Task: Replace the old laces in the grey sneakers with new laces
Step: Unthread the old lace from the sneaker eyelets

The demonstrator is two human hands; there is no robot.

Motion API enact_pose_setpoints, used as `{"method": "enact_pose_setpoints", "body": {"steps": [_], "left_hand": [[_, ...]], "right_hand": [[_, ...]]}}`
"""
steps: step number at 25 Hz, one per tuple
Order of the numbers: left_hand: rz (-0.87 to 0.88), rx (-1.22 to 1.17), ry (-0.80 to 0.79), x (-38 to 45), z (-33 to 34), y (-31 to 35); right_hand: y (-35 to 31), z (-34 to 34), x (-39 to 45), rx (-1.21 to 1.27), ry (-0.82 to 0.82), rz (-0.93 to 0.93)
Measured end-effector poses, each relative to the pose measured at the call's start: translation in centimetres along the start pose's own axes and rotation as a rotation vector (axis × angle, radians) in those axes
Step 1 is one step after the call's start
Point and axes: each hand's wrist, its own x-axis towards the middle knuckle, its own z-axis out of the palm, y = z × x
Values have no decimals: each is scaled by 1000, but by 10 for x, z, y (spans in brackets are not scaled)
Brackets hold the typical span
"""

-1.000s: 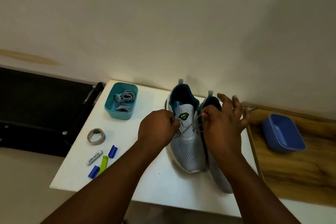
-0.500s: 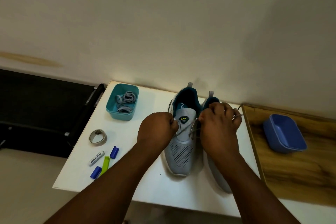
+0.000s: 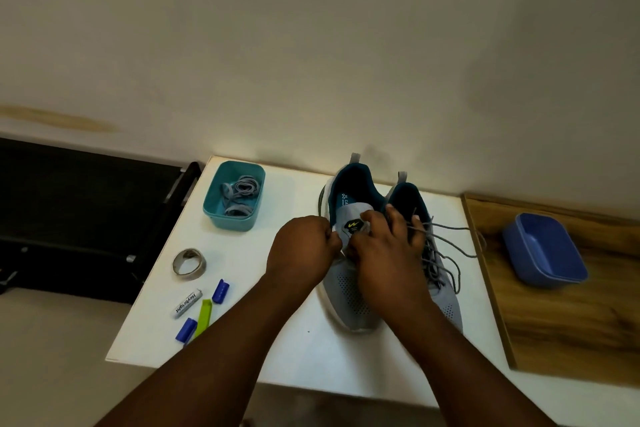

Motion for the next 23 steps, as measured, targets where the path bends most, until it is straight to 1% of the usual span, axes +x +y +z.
{"method": "enact_pose_setpoints", "body": {"steps": [4, 6, 8, 10, 11, 13, 16, 20, 23], "left_hand": [[16, 16, 55, 0, 4, 7], [20, -77, 69, -2, 9, 4], [-22, -187, 15, -4, 10, -1], [-64, -159, -88, -7, 10, -7], [-84, -126, -110, -8, 11, -9], [-114, -79, -90, -12, 11, -8], [-97, -72, -48, -15, 14, -2], [-63, -61, -42, -4, 10, -9], [-11, -18, -38, -2, 10, -10]], "right_hand": [[4, -7, -1, -18, 22, 28], [-1, -8, -2, 13, -14, 17], [-7, -5, -3, 60, -50, -21], [-7, -2, -2, 93, -56, -34], [-4, -2, -1, 112, -60, -38], [2, -3, 2, 156, -78, -42], [2, -1, 5, 158, -92, -47], [-9, 8, 0, 207, -12, -35], [-11, 7, 0, 204, 2, -50]]}}
